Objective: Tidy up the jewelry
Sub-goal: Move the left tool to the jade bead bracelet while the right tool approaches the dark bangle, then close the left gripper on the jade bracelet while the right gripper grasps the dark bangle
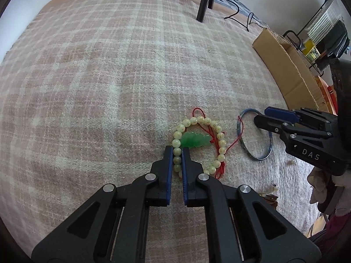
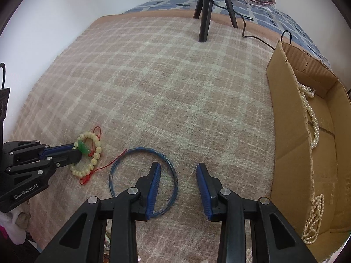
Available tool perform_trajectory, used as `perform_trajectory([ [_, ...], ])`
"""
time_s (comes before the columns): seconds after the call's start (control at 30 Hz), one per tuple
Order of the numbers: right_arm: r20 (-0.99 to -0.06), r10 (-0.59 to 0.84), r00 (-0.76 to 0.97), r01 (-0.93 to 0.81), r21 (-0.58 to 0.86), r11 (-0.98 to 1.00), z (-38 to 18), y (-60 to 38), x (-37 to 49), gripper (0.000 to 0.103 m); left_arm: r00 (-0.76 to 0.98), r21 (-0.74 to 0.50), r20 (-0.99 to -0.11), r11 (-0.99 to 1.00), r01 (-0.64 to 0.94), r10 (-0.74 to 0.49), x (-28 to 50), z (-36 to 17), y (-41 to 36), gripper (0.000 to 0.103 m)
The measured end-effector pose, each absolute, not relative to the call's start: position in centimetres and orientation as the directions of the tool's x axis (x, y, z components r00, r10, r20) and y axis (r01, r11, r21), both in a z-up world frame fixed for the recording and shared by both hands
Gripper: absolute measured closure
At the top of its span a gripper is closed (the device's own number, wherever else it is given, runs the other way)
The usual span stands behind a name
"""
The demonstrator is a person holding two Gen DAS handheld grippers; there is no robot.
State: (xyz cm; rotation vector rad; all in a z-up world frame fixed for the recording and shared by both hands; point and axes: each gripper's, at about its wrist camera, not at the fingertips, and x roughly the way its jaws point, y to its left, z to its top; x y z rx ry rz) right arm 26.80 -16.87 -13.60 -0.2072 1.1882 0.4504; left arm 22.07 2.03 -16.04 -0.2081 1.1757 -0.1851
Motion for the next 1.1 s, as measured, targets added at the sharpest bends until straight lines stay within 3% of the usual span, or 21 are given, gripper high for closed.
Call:
perform_trajectory([
  [0.1,-0.924,0.243,0.294,-0.448,0.091,0.889,-13.6,-16.9,26.8,0.079,0.377,-0.269,-0.889,0.963,0.032,-0.26,21.8,-15.8,2.4,0.098],
  [0.2,-0.92,0.27,0.283,-0.456,0.119,0.882,-13.7,-17.0,26.6,0.096,0.385,-0.278,-0.883,0.96,0.029,-0.268,21.7,-15.5,2.5,0.098],
  [0.33,-0.916,0.273,0.293,-0.47,0.111,0.876,-13.4,-16.5,26.1,0.101,0.408,-0.281,-0.872,0.959,0.036,-0.271,21.4,-14.5,2.5,0.098],
  [1.1,-0.82,0.286,0.496,-0.491,0.007,0.871,-5.3,-16.8,22.6,0.102,0.549,-0.31,-0.771,0.943,0.119,-0.323,18.9,-6.9,2.4,0.098],
])
